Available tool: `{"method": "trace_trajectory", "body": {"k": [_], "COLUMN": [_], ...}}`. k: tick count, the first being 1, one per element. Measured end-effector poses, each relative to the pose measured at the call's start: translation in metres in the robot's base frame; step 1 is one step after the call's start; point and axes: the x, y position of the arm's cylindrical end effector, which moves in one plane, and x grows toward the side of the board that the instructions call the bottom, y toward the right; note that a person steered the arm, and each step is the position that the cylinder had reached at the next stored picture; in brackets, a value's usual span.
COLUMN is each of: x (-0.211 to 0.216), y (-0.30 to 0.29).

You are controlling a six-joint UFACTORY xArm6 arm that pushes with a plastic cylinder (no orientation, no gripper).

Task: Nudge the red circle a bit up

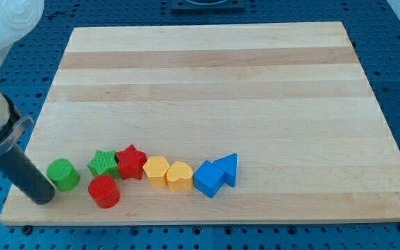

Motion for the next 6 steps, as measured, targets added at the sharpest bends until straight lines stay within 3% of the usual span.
{"method": "trace_trajectory", "body": {"k": [2,3,6], "x": [0.007,0.026,0.031], "y": [-0.001,0.019,0.103]}}
